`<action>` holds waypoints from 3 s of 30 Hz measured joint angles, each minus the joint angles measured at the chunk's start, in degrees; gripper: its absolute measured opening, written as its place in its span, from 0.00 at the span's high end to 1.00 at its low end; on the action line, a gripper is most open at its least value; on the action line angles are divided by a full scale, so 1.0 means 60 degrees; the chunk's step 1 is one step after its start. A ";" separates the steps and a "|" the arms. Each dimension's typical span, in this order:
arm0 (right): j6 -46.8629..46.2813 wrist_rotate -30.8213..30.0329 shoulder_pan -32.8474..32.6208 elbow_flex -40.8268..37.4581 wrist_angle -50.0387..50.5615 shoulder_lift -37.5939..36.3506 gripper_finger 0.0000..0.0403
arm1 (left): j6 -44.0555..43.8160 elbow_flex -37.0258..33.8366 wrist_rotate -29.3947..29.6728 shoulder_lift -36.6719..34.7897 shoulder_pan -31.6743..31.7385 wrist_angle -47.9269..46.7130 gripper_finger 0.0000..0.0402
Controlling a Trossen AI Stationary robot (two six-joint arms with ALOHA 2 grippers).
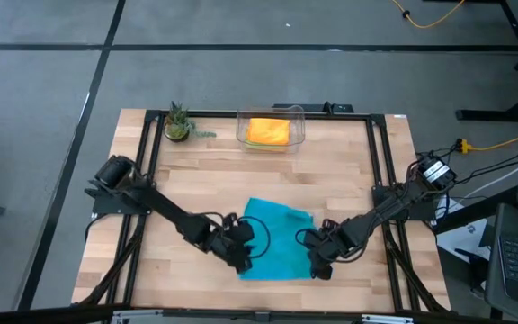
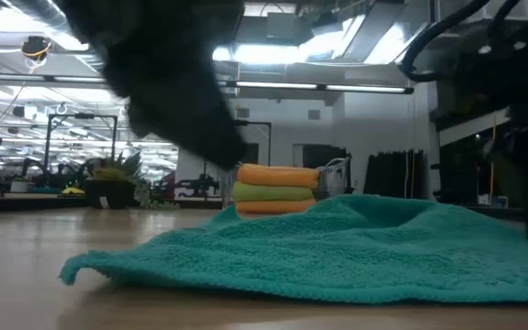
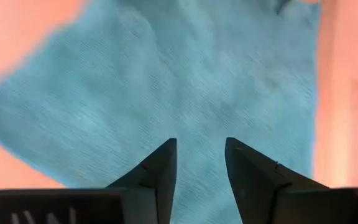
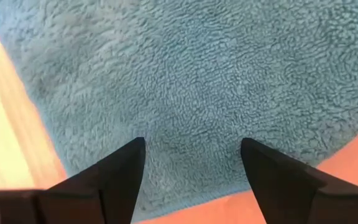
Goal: Fold microfiber towels
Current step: Fold the blue microfiber cloth
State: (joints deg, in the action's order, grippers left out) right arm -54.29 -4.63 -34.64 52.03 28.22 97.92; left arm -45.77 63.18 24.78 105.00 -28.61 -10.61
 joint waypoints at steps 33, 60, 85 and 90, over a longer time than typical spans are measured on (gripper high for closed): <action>-0.0664 -0.1385 -0.0717 0.0540 -0.0411 0.0452 0.33 | -0.0092 0.0762 0.1076 0.1273 0.2118 -0.3655 0.68; -0.1459 -0.2882 -0.0809 -0.0706 -0.1664 0.0310 0.33 | 0.4395 0.3095 -0.0041 0.3797 0.2986 0.1324 0.68; -0.1364 -0.5175 -0.1465 0.1270 0.1933 -0.0084 0.33 | 0.3941 0.3013 0.0409 0.2201 0.2031 -0.0680 0.68; -0.1935 -0.5212 -0.0634 0.1087 0.2340 -0.0075 0.33 | 0.3556 0.3071 -0.0357 0.2312 0.1370 -0.0479 0.68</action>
State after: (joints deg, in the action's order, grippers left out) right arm -65.90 -35.90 -38.44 58.55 42.27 97.47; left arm -24.43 81.60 22.64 118.87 -20.40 -13.49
